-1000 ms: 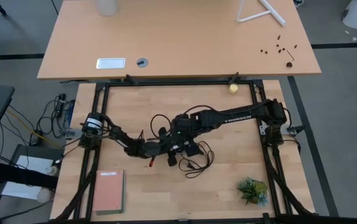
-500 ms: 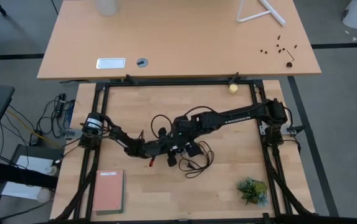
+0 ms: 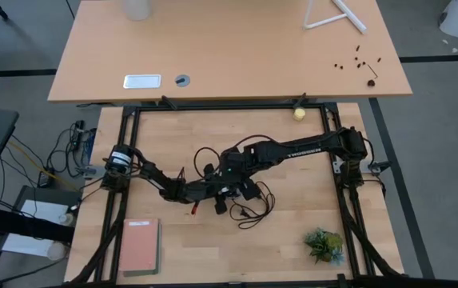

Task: Screw lightbulb
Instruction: Insert the white lightbulb into the silver lamp

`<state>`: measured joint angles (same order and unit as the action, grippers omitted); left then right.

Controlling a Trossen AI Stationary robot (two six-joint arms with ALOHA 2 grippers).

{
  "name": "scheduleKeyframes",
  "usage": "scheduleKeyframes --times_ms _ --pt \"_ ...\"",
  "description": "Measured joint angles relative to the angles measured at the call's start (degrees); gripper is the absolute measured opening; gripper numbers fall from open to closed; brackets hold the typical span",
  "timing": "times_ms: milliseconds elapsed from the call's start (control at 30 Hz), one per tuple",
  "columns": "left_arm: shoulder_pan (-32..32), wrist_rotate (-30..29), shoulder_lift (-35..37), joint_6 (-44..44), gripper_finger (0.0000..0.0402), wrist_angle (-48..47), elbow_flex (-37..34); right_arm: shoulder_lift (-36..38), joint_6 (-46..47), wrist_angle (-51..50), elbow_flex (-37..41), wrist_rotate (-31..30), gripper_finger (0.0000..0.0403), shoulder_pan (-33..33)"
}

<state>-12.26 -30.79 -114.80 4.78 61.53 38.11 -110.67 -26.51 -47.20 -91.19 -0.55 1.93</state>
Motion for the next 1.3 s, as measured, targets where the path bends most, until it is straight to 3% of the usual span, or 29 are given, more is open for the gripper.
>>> scheduleKeyframes --times_ms 167,400,633,967,1300 --pt "-0.01 0.0 0.0 -0.04 0.0188 -0.01 0.0 0.0 -0.06 -1.63 -3.05 0.19 0.027 -0.11" --pt "0.01 2.59 0.02 -0.04 0.0188 -1.03 0.21 0.0 -0.25 -10.13 -7.62 0.19 0.0257 0.36" --pt "0.25 3.45 0.33 -0.15 0.0188 -15.99 8.46 0.0 3.29 -12.64 -7.92 0.11 0.0269 2.11" --pt "1.8 4.53 0.09 -4.26 0.0189 -27.17 16.8 0.13 9.38 -20.39 -7.94 -2.17 0.0263 2.78" --pt "1.93 4.28 -0.02 -4.28 0.0188 -26.06 17.22 0.13 13.71 -22.34 -7.94 -4.38 0.0264 3.26"
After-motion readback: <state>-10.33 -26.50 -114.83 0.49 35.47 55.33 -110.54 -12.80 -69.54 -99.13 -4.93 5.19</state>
